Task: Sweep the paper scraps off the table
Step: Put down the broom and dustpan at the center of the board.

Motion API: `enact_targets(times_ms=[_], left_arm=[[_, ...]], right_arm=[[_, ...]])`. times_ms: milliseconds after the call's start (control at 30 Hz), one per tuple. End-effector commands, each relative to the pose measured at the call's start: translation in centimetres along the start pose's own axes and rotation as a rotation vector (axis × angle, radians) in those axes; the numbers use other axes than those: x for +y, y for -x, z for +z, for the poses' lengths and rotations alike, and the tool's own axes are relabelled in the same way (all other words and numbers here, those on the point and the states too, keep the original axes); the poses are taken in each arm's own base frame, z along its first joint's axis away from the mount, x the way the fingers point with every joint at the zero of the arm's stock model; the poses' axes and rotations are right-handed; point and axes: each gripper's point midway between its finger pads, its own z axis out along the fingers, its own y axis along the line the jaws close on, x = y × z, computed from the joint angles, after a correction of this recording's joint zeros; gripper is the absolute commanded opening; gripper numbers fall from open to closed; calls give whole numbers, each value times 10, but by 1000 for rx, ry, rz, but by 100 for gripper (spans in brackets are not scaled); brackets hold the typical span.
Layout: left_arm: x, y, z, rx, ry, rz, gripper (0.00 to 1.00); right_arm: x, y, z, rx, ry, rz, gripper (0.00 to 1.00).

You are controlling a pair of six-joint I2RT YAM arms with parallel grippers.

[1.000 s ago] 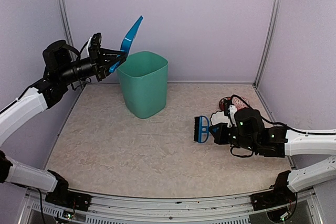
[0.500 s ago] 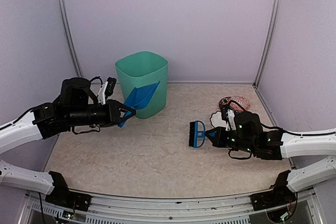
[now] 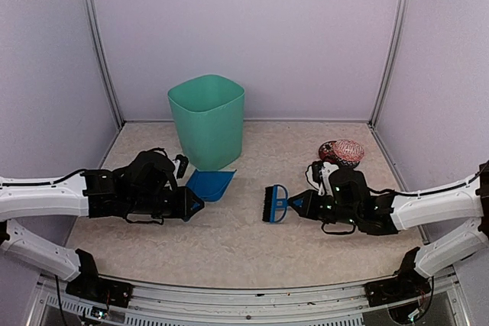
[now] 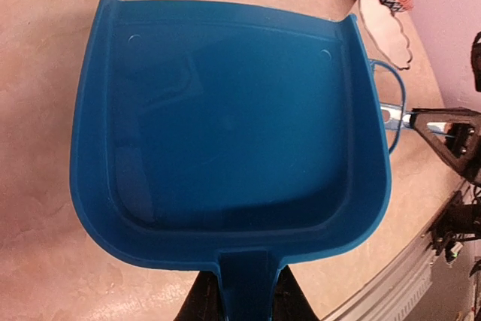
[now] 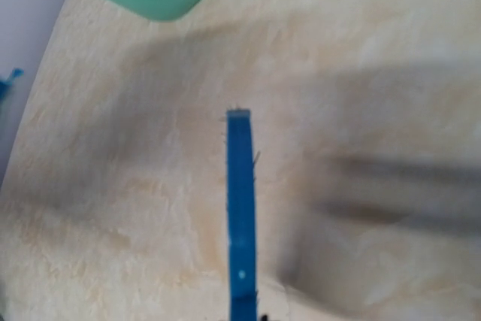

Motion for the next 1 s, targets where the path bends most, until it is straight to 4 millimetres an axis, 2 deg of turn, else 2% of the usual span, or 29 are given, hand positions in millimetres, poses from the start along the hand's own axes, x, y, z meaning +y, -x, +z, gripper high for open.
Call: enact_targets(times_ms=[0, 133, 333, 400, 567, 733, 967], left_arm=[[14, -7, 18, 11, 80, 15, 0], [17, -9, 28, 21, 106, 23, 0], [25, -8, 41, 28, 140, 27, 0], [29, -7, 45, 35, 149, 22, 0], [35, -5, 53, 39, 168, 18, 0], [41, -7, 65, 62, 179, 11, 0], [38, -2, 81, 73, 198, 26, 14]], right_arm=[[11, -7, 13, 40, 79, 58, 0], [13, -19, 25, 90, 102, 71, 0], [1, -32, 37, 125, 73, 74, 1], [-4, -36, 39, 135, 58, 74, 4], [-19, -42, 40, 142, 0, 57, 22], [-37, -41, 32, 126, -82, 28, 49], [-64, -25, 3, 58, -246, -36, 74]])
